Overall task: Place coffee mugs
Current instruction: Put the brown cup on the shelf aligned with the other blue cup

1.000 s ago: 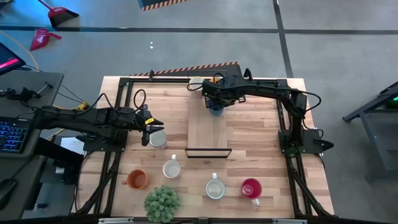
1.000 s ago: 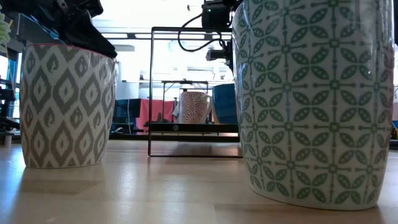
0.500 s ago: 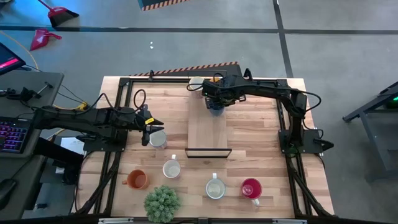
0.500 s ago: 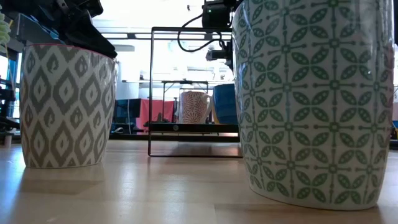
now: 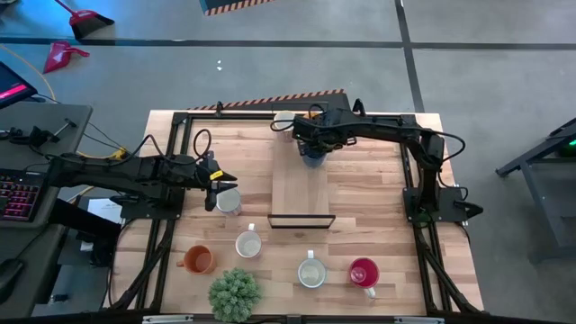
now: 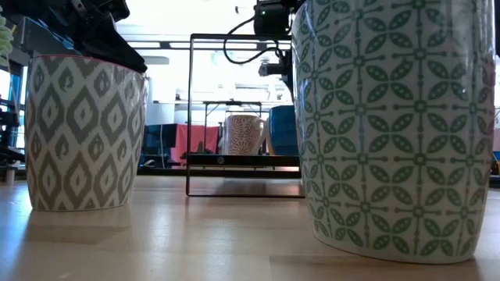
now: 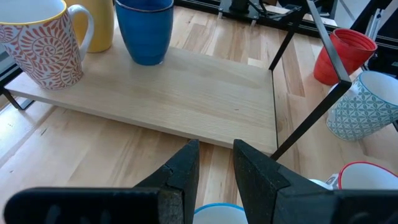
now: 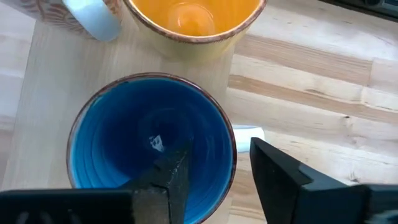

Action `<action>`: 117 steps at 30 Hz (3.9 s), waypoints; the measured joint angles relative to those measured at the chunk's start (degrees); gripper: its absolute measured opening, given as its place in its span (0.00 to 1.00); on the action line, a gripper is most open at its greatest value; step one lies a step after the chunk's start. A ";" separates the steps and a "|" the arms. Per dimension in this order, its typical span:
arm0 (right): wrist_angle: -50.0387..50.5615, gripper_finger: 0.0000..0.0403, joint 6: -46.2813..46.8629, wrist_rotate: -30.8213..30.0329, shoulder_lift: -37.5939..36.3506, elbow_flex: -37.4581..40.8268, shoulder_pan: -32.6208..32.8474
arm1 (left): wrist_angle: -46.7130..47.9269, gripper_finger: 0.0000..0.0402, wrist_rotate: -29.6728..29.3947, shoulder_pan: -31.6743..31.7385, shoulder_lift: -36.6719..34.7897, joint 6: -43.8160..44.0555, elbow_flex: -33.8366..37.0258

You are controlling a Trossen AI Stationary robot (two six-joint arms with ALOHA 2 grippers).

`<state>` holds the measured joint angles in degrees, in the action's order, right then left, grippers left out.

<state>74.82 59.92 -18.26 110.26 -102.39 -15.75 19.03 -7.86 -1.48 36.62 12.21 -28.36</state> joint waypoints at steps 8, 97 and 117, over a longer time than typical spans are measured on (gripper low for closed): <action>1.08 0.35 -6.17 -2.81 -0.93 -6.34 1.74 | 0.00 0.21 0.00 0.00 0.02 -0.95 0.00; -6.44 0.35 -15.41 -14.23 -48.74 44.18 31.78 | 44.26 0.39 -1.29 -0.04 27.42 20.77 -20.92; -5.79 0.35 -15.43 -14.08 -48.72 44.16 31.78 | 41.70 0.39 -1.70 -0.06 39.84 22.18 -20.86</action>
<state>69.03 44.49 -32.34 61.54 -58.24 16.03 60.72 -9.56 -1.54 76.46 34.38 -49.22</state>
